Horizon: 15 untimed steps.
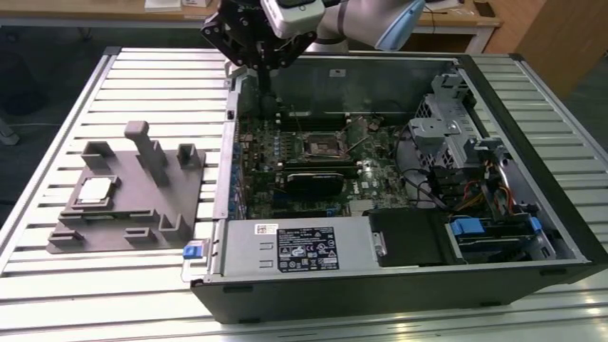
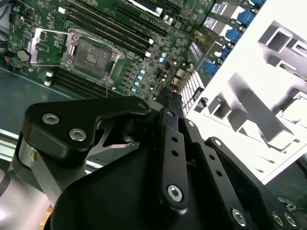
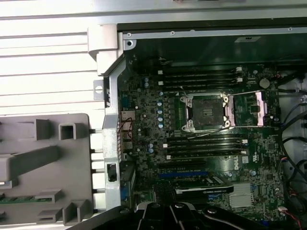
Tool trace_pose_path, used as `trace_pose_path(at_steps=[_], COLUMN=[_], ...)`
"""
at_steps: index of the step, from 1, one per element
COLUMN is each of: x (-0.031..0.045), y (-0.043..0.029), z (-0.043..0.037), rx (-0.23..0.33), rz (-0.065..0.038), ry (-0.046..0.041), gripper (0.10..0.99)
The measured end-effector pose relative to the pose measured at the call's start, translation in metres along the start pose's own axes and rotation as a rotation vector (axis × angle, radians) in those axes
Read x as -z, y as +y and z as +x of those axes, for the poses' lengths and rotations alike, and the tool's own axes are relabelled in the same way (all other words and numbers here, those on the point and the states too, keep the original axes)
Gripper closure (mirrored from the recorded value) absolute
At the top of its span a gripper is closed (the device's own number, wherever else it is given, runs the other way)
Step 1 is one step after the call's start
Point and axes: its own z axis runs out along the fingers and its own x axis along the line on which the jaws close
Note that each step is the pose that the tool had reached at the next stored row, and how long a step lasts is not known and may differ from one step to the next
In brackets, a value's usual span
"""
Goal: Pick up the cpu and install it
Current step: 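Reach for the cpu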
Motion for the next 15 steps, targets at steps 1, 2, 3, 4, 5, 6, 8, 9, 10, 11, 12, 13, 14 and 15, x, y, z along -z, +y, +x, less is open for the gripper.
trace_pose_path(at_steps=[1, 2, 3, 4, 5, 6, 8, 9, 10, 11, 12, 13, 14, 15], x=[0.0, 0.0, 0.0, 0.0, 0.0, 0.0, 0.0, 0.0, 0.0, 0.0, 0.0, 0.0, -0.0001, -0.0001], y=[0.0, 0.0, 0.0, -0.0001, -0.0001, -0.0001, -0.0002, -0.0002, -0.0002, -0.0002, -0.0002, -0.0003, -0.0003, -0.0003], z=[0.0002, 0.0005, 0.0007, 0.0009, 0.0012, 0.0015, 0.0021, 0.0023, 0.0026, 0.0028, 0.003, 0.0032, 0.0035, 0.0036], rx=[0.0, 0.0, 0.0, 0.0, 0.0, 0.0, 0.0, 0.0, 0.0, 0.0, 0.0, 0.0, 0.0, 0.0], rz=[0.0, 0.0, 0.0, 0.0, 0.0, 0.0, 0.0, 0.0, 0.0, 0.0, 0.0, 0.0, 0.0, 0.0], ry=[0.0, 0.0, 0.0, 0.0, 0.0, 0.0, 0.0, 0.0, 0.0, 0.0, 0.0, 0.0, 0.0, 0.0], gripper=[0.98, 0.98, 0.98, 0.98, 0.98, 0.98, 0.98, 0.98, 0.98, 0.98, 0.98, 0.98, 0.98, 0.98])
